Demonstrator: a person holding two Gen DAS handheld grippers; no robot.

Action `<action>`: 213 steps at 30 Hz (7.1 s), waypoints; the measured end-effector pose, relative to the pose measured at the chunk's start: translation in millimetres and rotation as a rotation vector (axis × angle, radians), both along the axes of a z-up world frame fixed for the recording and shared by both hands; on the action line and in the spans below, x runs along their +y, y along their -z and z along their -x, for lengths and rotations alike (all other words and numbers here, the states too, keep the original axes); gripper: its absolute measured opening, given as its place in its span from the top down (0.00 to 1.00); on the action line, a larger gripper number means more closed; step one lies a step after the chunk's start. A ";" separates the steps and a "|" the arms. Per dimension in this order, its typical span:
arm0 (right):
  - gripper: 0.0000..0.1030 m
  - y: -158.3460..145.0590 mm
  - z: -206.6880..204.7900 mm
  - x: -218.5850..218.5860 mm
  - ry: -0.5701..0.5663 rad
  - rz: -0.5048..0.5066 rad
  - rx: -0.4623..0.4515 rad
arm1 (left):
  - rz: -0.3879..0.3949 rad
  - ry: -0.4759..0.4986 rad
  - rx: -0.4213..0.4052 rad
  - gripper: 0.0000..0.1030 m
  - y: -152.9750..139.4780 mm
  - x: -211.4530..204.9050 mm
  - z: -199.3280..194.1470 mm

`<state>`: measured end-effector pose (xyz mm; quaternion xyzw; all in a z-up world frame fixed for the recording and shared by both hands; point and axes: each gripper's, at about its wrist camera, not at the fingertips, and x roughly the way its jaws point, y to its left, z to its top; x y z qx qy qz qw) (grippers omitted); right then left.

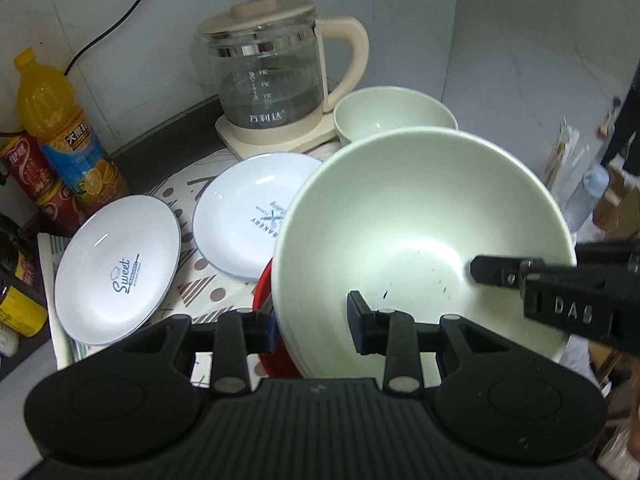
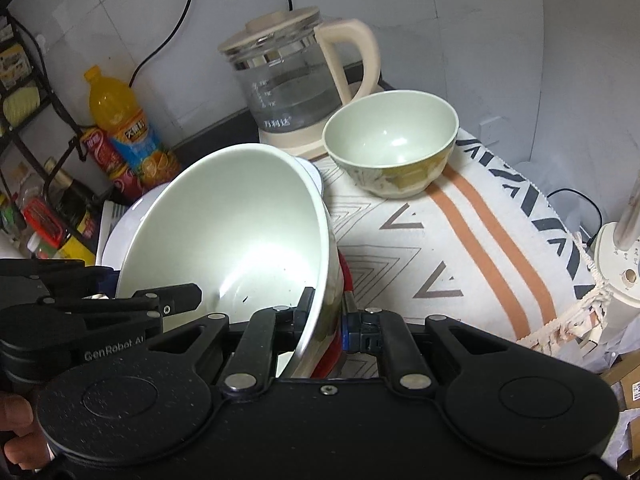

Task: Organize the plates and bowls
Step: 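Lift the large green bowl with both grippers and lower it into the red bowl, then open both grippers and move them to the small pale green bowl, then close both grippers on the rim of the small pale green bowl, then carry the small green bowl with both grippers onto the stacked bowls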

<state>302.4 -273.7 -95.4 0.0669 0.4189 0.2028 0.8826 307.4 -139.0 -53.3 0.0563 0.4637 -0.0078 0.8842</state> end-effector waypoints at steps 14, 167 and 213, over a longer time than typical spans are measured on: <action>0.88 11.6 -6.8 13.6 -0.034 0.049 0.031 | -0.028 0.069 0.062 0.68 24.2 6.6 5.8; 0.80 -23.6 -1.4 -44.2 0.391 -0.455 0.142 | 0.645 -0.439 -0.047 0.91 -33.1 62.3 -24.6; 0.72 16.3 31.2 -18.5 0.223 -0.323 0.271 | 0.540 -0.585 0.031 0.90 17.2 77.5 49.6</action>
